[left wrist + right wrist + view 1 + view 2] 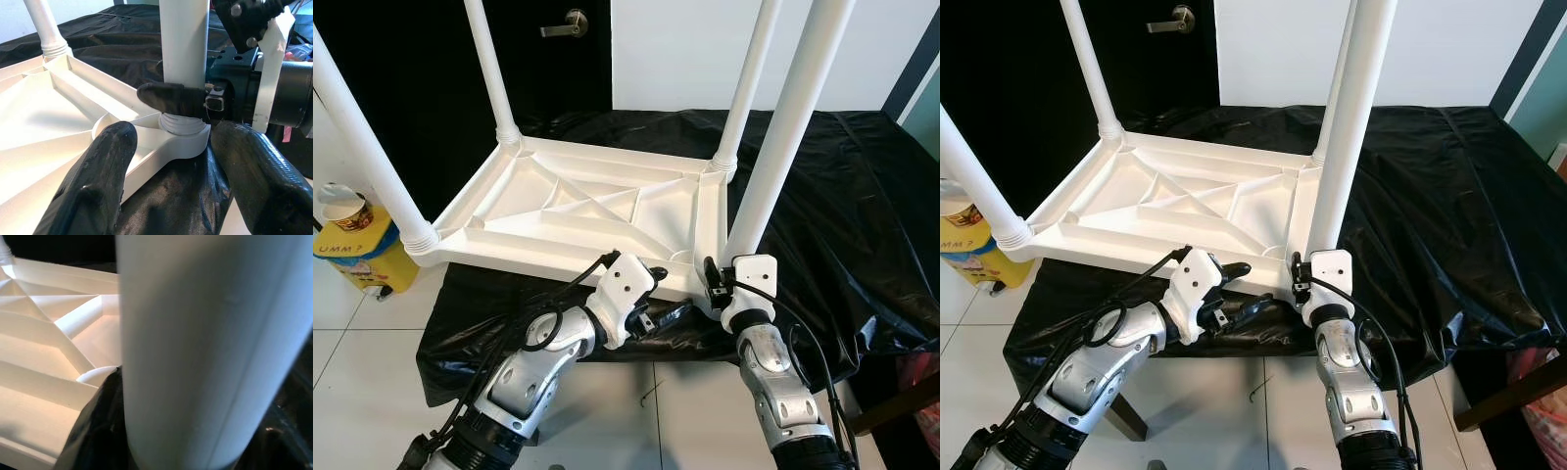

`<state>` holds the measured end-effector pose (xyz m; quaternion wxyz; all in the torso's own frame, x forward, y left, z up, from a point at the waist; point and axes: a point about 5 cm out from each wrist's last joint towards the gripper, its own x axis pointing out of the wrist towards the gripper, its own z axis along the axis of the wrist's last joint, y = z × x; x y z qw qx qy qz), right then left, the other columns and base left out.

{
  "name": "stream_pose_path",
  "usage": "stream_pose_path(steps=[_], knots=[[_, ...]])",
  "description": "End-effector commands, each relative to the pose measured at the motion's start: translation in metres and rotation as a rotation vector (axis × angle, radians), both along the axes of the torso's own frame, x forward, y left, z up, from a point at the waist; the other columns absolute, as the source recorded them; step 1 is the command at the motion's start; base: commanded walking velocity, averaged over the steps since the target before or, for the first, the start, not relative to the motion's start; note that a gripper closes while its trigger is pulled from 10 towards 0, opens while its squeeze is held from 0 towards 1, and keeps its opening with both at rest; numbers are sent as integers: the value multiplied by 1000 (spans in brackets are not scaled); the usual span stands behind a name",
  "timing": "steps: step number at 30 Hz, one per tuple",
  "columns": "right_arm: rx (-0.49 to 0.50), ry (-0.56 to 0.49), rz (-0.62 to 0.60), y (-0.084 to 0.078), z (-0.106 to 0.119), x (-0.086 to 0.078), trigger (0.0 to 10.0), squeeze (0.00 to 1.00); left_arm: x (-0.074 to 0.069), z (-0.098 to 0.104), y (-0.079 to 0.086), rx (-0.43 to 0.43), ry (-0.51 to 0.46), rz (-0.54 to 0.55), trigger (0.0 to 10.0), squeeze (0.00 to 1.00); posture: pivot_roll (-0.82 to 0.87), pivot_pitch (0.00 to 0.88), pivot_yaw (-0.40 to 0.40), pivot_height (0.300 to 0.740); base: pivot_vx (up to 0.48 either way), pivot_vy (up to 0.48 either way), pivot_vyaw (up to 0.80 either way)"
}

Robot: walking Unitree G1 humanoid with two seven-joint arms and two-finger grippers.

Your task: Building children table

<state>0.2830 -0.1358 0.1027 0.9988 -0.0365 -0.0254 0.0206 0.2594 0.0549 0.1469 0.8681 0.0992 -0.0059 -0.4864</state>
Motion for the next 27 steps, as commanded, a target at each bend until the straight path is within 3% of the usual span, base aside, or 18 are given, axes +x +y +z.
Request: stream_pose_path(steps=[1,2,11,12,15,18,20,24,27], knots=[[-32,70,-5,-10,-14,-2,10000,918,0,-2,-1,13,1,-40,10000,0,-2,0,-41,740,0,0,0],[-37,65,12,-13,-14,0,10000,1000,1,-2,0,12,-3,-35,10000,0,-1,0,-44,740,0,0,0],[-42,52,132,-17,-13,-1,10000,1000,5,-3,1,13,-13,-24,10000,0,-4,0,-41,740,0,0,0],[-44,49,159,-17,-13,-2,10000,0,6,-3,1,14,-14,-24,10000,0,-4,0,-41,740,0,0,0],[-45,43,204,-16,-12,-3,10000,0,7,-3,1,17,-16,-26,10000,0,-3,0,-38,740,0,0,0],[-40,19,428,-10,-7,-8,10000,0,11,-2,2,28,-28,-34,10000,0,-7,0,-15,740,0,0,0],[-40,19,428,-10,-7,-8,10000,0,11,-2,2,28,-28,-34,10000,0,-7,0,-15,740,0,0,0],[-75,18,584,-8,-3,-6,10000,0,14,-1,7,46,-36,-39,10000,0,-16,0,18,740,0,0,0],[-103,20,617,-12,0,1,10000,0,16,-1,10,62,-41,-38,10000,0,-11,0,20,740,0,0,0]])
